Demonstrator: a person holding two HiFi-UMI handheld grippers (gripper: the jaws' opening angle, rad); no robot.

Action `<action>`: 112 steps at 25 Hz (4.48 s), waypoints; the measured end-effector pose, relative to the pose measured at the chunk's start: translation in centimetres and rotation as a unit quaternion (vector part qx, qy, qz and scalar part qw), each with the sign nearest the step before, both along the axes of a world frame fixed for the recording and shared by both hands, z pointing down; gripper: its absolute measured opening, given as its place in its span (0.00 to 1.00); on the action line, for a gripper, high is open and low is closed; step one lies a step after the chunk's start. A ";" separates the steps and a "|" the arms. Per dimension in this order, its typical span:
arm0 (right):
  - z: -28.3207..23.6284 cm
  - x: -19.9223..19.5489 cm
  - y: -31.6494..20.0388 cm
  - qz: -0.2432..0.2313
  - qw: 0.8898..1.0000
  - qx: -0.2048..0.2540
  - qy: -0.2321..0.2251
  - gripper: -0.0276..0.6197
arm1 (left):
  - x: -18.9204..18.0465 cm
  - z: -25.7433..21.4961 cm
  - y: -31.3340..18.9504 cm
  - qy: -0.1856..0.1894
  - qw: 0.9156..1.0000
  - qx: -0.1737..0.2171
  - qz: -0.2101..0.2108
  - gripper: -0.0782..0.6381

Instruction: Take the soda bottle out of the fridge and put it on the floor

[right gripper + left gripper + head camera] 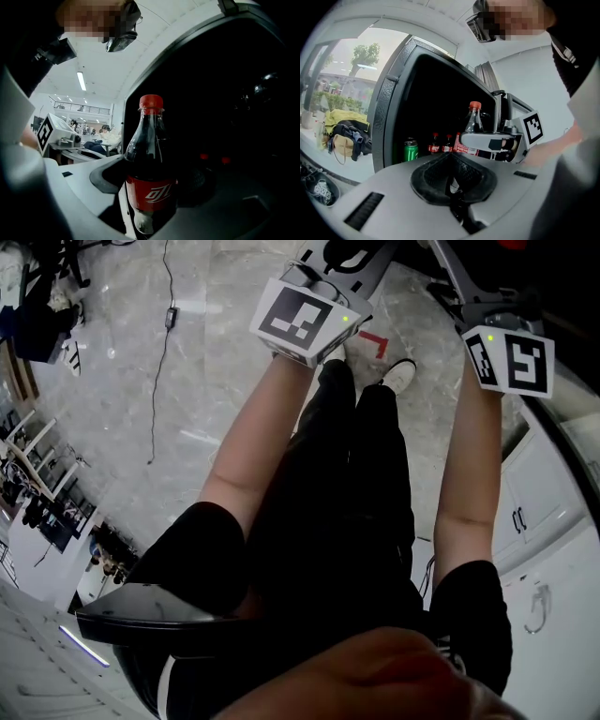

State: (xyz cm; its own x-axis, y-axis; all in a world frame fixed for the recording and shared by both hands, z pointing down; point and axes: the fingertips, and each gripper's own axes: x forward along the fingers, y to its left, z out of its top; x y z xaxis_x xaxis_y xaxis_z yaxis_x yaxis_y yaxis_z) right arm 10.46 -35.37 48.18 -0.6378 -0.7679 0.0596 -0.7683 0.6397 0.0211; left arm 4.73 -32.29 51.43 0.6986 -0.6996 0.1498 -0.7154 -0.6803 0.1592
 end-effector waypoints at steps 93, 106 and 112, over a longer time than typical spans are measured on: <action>42.4 -8.4 20.2 -0.108 0.954 -0.261 0.104 0.31 | -10.4 30.9 17.8 -0.026 0.975 -0.213 -0.064 0.12; 5.9 -5.7 22.1 -0.117 0.979 -0.164 -0.002 0.06 | -6.2 2.0 19.4 -0.031 0.996 -0.080 0.020 0.12; -7.0 -5.5 26.1 -0.137 0.978 -0.153 -0.025 0.06 | -5.8 -10.1 22.5 -0.029 0.997 -0.038 0.065 0.12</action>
